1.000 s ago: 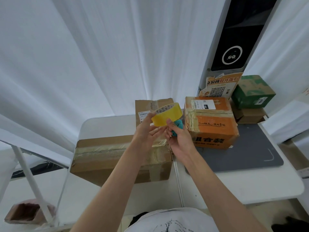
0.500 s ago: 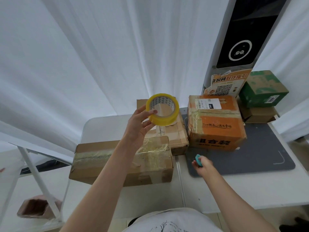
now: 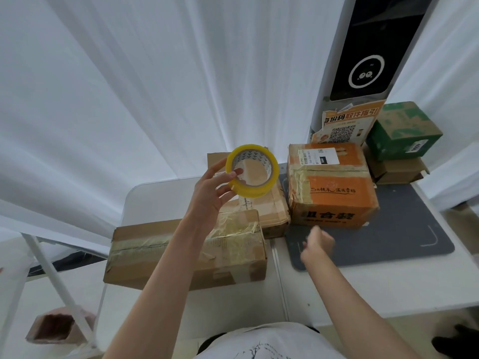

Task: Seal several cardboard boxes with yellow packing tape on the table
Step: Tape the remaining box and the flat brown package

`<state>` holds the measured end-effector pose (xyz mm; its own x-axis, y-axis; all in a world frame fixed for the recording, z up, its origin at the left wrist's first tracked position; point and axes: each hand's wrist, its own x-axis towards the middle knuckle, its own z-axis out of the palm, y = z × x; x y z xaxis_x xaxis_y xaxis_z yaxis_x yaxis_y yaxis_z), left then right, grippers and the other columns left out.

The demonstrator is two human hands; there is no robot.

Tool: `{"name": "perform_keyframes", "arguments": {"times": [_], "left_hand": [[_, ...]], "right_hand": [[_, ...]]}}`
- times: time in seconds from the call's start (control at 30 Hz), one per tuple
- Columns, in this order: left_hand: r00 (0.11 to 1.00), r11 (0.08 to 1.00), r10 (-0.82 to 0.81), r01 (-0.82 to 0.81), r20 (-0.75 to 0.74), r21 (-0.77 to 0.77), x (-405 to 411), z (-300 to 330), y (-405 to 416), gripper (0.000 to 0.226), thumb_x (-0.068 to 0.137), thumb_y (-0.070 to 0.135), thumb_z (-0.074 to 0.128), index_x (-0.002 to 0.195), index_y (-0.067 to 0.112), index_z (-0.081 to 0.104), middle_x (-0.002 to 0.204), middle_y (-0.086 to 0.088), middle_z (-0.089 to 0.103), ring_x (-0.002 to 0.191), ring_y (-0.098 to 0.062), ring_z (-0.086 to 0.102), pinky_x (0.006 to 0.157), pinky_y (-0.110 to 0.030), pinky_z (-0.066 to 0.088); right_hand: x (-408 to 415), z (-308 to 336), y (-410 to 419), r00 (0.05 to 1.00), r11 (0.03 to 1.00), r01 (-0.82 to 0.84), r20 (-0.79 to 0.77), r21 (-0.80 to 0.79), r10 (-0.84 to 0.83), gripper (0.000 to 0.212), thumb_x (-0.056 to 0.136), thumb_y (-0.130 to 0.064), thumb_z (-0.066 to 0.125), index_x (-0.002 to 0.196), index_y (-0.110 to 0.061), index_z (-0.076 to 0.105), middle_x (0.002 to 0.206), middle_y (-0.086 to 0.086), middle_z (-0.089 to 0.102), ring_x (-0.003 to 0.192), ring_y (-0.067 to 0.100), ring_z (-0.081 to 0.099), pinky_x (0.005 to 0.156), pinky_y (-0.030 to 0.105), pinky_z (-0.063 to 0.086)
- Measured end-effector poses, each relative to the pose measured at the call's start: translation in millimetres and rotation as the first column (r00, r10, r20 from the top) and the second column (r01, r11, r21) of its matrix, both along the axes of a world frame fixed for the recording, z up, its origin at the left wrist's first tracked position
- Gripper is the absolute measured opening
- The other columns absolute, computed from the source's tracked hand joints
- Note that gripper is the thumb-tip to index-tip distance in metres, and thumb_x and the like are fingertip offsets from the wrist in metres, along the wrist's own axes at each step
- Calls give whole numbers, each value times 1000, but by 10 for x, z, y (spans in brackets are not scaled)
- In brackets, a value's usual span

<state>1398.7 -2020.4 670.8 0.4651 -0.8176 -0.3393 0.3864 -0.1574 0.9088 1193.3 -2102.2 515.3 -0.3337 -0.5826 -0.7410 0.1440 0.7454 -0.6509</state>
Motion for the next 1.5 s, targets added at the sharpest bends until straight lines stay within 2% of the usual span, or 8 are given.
{"name": "perform_keyframes", "arguments": {"times": [0.13,0.23,0.33,0.57,0.73,1.07,1.23,1.5], "left_hand": [[991,997,-74,75,112,-8,-59,119,23,42,94,14,63,135,21,60,117,-6,75,106,-31,71,104,-45,53],[979,993,-102,110,176,-34,-105,238,79,37,96,20,63,133,23,62,116,-3,75,107,-27,70,103,-44,53],[954,991,-62,94,293,-97,-125,298,174,36,98,36,64,133,28,65,122,0,72,112,-18,68,96,-40,55],[709,964,-49,216,704,-151,-141,110,398,81,70,37,87,143,24,57,130,5,62,124,-13,59,106,-21,46],[516,970,177,54,838,-239,-203,107,499,69,67,43,89,128,19,70,123,9,66,116,-4,62,98,-14,47],[447,937,345,-118,825,-328,-458,92,575,53,73,40,86,119,17,75,109,9,69,102,2,62,81,-5,44],[471,937,347,-127,811,-326,-369,119,538,30,84,28,81,111,16,78,100,9,69,96,2,63,81,-6,44],[491,931,362,-150,792,-333,-260,124,489,8,85,7,79,91,13,80,88,8,74,82,-8,70,78,-18,54]], "right_hand": [[424,1127,52,915,887,-122,296,-444,274,32,100,-40,53,117,-16,65,87,1,69,73,14,64,61,27,51],[615,1615,106,809,735,-368,193,-569,555,40,97,-57,52,122,-28,65,102,-3,74,83,13,73,77,32,58],[665,1662,183,816,716,-416,117,-561,566,29,99,-46,57,119,-28,63,102,-2,68,100,20,65,90,40,53],[619,1641,431,797,863,-230,421,-450,432,11,101,-32,60,106,-23,65,97,5,61,87,16,61,78,33,55],[664,1651,509,777,898,-184,501,-399,381,7,102,-29,60,102,-23,63,94,3,61,80,10,59,97,40,53],[737,1584,523,771,931,-122,557,-345,307,30,101,-31,61,129,-19,60,97,5,63,82,13,61,83,32,57],[744,1580,504,778,939,-115,558,-325,288,28,101,-30,63,126,-19,60,96,3,63,81,11,61,95,38,55],[745,1548,481,786,945,-122,552,-304,279,16,101,-28,63,115,-22,61,93,2,62,80,9,60,74,28,52]]}}
